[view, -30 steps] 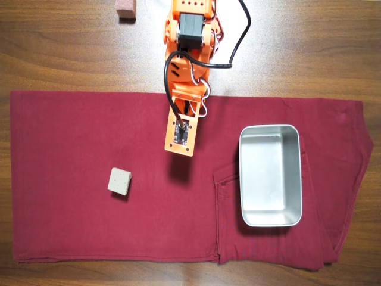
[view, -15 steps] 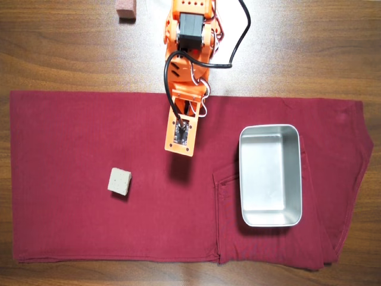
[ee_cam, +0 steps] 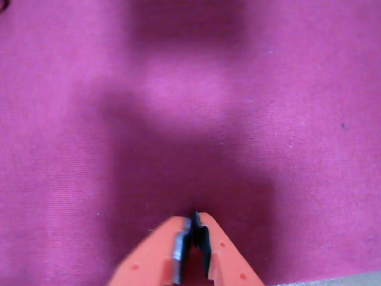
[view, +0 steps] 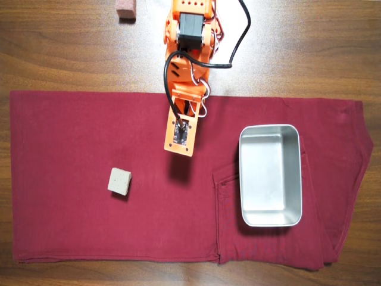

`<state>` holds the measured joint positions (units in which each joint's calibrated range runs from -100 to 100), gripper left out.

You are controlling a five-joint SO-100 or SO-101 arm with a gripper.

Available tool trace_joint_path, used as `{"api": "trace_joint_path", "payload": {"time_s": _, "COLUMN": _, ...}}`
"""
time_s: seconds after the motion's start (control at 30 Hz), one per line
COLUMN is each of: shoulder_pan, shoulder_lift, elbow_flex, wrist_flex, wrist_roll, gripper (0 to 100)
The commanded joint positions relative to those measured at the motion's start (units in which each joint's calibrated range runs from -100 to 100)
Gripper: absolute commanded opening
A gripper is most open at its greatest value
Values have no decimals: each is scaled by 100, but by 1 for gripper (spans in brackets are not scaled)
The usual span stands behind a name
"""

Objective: Grab the cube

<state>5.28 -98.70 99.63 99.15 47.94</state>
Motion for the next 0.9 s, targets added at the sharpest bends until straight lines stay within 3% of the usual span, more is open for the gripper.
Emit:
{"api": "trace_joint_path", "payload": {"time_s": 0.0, "shoulder_pan": 854, "shoulder_lift": 47, "elbow_flex": 37, "wrist_flex": -358, "wrist_roll": 244, "gripper": 8}}
{"api": "trace_joint_path", "payload": {"time_s": 0.1, "shoulder_pan": 1688, "shoulder_lift": 47, "elbow_flex": -63, "wrist_flex": -1972, "wrist_roll": 298, "gripper": 22}}
{"api": "trace_joint_path", "payload": {"time_s": 0.17, "shoulder_pan": 2082, "shoulder_lift": 1068, "elbow_flex": -464, "wrist_flex": -3290, "wrist_roll": 313, "gripper": 23}}
{"api": "trace_joint_path", "payload": {"time_s": 0.3, "shoulder_pan": 2485, "shoulder_lift": 5054, "elbow_flex": -4415, "wrist_flex": -2442, "wrist_roll": 147, "gripper": 28}}
{"api": "trace_joint_path", "payload": {"time_s": 0.47, "shoulder_pan": 3138, "shoulder_lift": 7628, "elbow_flex": -6882, "wrist_flex": -1769, "wrist_roll": 542, "gripper": 33}}
{"api": "trace_joint_path", "payload": {"time_s": 0.67, "shoulder_pan": 3963, "shoulder_lift": 9120, "elbow_flex": -8284, "wrist_flex": -1806, "wrist_roll": 840, "gripper": 34}}
{"api": "trace_joint_path", "payload": {"time_s": 0.87, "shoulder_pan": 3867, "shoulder_lift": 9954, "elbow_flex": -8393, "wrist_flex": -2746, "wrist_roll": 654, "gripper": 37}}
